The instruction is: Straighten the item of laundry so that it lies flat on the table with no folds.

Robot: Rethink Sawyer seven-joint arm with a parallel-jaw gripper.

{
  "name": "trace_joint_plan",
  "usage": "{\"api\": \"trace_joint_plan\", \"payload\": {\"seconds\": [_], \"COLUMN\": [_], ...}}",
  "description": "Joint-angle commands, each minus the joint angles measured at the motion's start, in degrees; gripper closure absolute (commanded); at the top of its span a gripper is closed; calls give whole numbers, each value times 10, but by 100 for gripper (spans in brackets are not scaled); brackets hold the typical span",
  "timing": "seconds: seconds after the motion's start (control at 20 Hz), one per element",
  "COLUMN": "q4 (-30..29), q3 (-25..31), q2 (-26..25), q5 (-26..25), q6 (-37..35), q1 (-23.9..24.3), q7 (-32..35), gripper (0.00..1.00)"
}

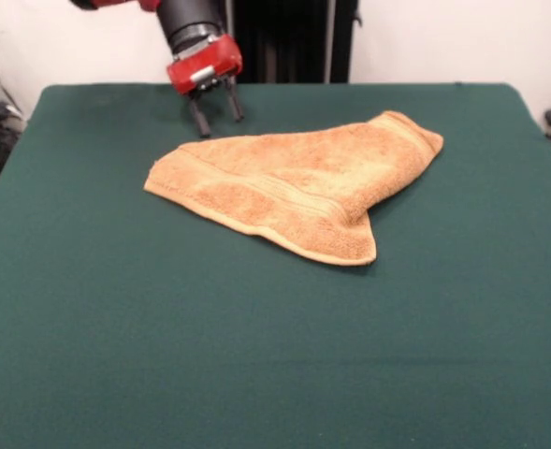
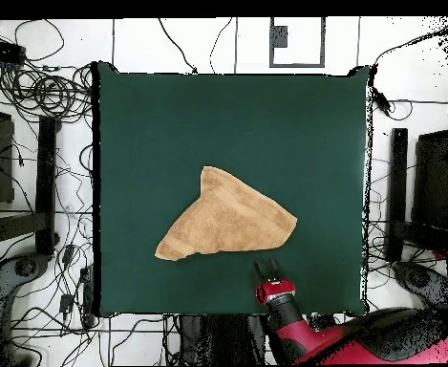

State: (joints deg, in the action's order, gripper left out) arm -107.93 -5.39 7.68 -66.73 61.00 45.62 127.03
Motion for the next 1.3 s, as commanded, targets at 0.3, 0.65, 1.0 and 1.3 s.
{"api": "trace_joint_plan", "payload": {"seconds": [0.3,0.65,1.0,1.3], "q4": [126,112,100,97], "q3": [10,26,23,35], "q2": [59,67,87,92], "q5": [-73,-68,-41,-29], "q6": [-200,-209,-189,-161], "q1": [-93,-71,-68,-57], "q7": [121,137,88,72], "gripper": [0,0,0,0]}}
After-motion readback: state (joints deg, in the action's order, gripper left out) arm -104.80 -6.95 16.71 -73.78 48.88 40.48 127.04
